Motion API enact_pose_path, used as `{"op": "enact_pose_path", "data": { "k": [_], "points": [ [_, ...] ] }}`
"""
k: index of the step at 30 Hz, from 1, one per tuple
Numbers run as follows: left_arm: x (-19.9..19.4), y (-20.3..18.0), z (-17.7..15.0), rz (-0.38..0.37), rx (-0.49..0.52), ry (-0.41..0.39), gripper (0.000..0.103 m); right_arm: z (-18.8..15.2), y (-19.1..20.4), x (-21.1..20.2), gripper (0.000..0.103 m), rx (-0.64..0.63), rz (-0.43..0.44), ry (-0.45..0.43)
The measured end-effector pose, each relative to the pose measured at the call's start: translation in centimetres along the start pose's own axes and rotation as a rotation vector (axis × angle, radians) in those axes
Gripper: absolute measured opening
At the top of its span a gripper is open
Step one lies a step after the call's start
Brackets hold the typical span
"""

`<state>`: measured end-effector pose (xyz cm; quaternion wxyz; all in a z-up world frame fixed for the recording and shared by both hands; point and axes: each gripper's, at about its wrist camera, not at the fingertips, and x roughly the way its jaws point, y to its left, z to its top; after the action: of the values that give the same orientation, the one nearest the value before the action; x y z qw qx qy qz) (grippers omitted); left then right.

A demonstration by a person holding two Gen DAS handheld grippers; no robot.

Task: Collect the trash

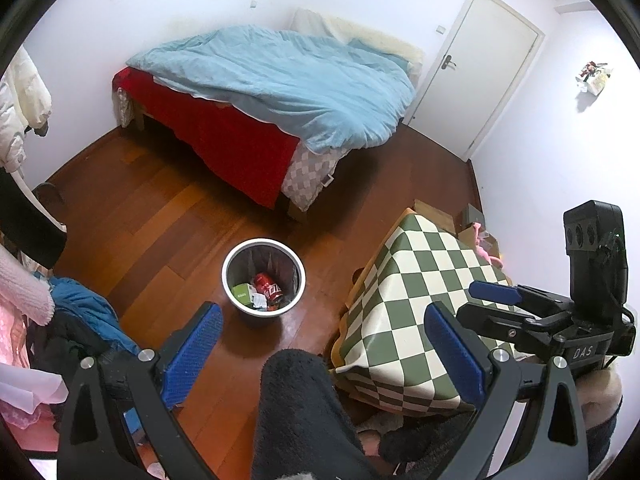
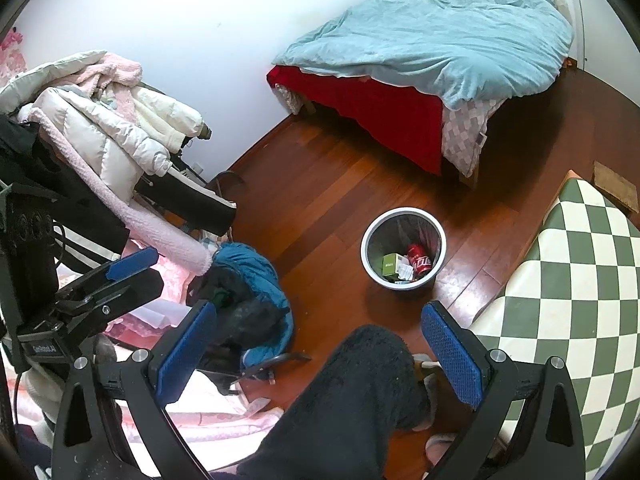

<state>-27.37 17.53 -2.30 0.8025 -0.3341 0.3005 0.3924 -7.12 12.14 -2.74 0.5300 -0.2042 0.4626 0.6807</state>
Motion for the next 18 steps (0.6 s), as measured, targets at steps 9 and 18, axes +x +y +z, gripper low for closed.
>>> {"op": "enact_pose_path", "data": {
  "k": [9,18],
  "points": [
    [0.09,-0.14,0.10,-0.018,0.000,0.008,0.103,-0.45,-0.09,-0.55,0.103,-0.002,0.027,0.005],
    [-0.11,-0.26,0.04,-0.026,0.001,0.006,0.103,-0.48,0.16,-0.75,0.103,-0.007,0.033,0.009]
  ]
}}
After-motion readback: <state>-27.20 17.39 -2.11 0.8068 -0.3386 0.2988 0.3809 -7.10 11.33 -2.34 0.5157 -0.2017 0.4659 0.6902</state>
